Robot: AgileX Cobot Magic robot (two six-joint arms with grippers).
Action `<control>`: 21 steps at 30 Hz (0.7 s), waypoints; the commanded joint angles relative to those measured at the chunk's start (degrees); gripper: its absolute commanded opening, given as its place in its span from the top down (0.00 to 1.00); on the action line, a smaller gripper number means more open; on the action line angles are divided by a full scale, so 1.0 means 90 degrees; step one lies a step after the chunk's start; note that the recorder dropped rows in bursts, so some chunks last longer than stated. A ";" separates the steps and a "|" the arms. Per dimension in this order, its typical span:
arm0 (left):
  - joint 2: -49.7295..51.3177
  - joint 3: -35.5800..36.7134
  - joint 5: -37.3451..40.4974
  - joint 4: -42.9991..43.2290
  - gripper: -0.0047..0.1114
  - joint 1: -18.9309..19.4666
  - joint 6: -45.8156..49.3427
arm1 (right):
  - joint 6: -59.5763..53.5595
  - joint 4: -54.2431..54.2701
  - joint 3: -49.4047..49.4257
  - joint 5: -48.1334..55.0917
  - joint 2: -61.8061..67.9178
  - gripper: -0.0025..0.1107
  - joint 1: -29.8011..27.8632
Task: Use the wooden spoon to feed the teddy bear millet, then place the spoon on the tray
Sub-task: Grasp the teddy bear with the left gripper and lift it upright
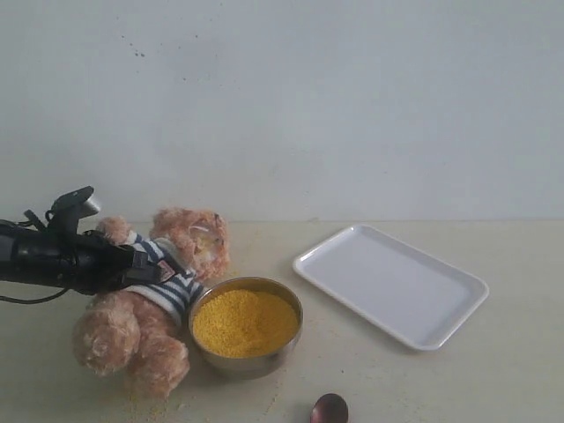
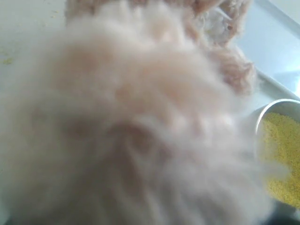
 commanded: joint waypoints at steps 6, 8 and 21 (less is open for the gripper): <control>-0.0056 -0.0045 0.0265 0.0500 0.92 0.0293 -0.0719 | -0.0010 -0.0002 -0.0006 -0.0067 -0.0026 0.98 -0.0009; -0.0149 -0.0045 0.0407 0.0714 0.92 0.0456 -0.0977 | -0.0010 -0.0002 -0.0006 -0.0067 -0.0026 0.98 -0.0009; -0.1498 0.0508 0.2039 0.0988 0.92 0.1193 -0.2171 | -0.0010 -0.0002 -0.0006 -0.0067 -0.0026 0.98 -0.0009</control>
